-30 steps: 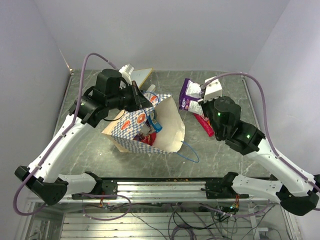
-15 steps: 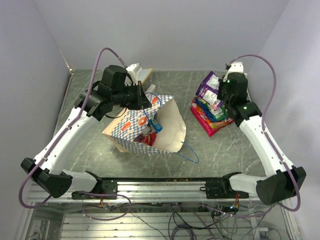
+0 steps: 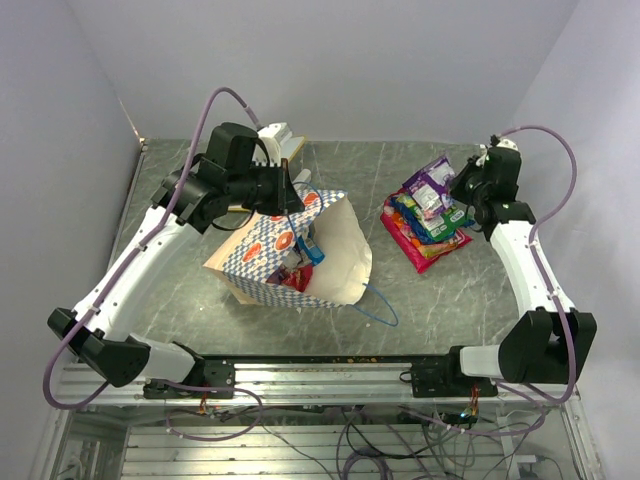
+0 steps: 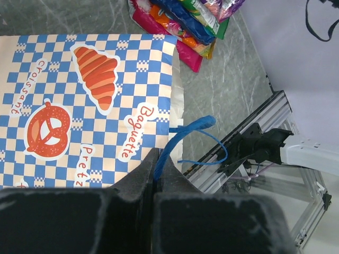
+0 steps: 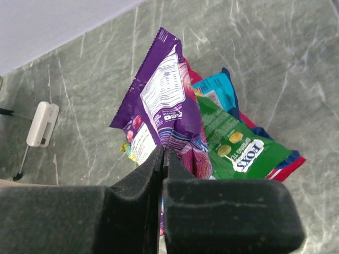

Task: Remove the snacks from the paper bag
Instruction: Place the snack at the center of the board.

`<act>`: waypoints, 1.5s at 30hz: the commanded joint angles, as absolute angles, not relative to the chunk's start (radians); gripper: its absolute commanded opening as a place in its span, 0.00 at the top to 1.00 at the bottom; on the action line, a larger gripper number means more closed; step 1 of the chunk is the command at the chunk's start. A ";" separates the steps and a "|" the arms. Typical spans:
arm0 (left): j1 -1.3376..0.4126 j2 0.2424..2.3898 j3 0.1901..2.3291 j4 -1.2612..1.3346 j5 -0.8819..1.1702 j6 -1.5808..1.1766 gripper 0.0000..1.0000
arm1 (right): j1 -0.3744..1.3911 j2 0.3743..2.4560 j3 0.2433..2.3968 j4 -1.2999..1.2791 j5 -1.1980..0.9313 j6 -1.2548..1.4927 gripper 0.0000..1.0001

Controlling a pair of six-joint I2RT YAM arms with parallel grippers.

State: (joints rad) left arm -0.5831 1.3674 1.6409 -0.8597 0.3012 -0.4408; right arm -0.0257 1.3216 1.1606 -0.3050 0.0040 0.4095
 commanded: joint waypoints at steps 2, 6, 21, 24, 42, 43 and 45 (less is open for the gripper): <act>-0.577 1.350 1.610 -0.840 0.340 -0.424 0.93 | -0.062 1.309 1.068 -0.215 -0.066 0.504 1.00; -0.577 1.348 1.608 -0.838 0.343 -0.422 0.93 | -0.083 1.294 0.959 -0.194 -0.091 0.517 1.00; -0.576 1.349 1.611 -0.833 0.360 -0.426 0.93 | -0.101 1.293 0.924 -0.199 -0.052 0.407 0.92; -0.576 1.342 1.611 -0.831 0.352 -0.431 0.93 | -0.101 1.278 0.952 -0.245 -0.040 0.386 0.77; -0.577 1.308 1.572 -0.771 0.351 -0.518 0.93 | 0.194 1.315 1.193 -0.404 -0.078 0.176 0.32; -0.577 1.307 1.571 -0.767 0.360 -0.524 0.93 | 0.238 1.343 1.213 -0.418 -0.088 0.160 0.32; -0.577 1.311 1.574 -0.771 0.376 -0.533 0.93 | 0.302 1.406 1.261 -0.449 -0.105 0.156 0.31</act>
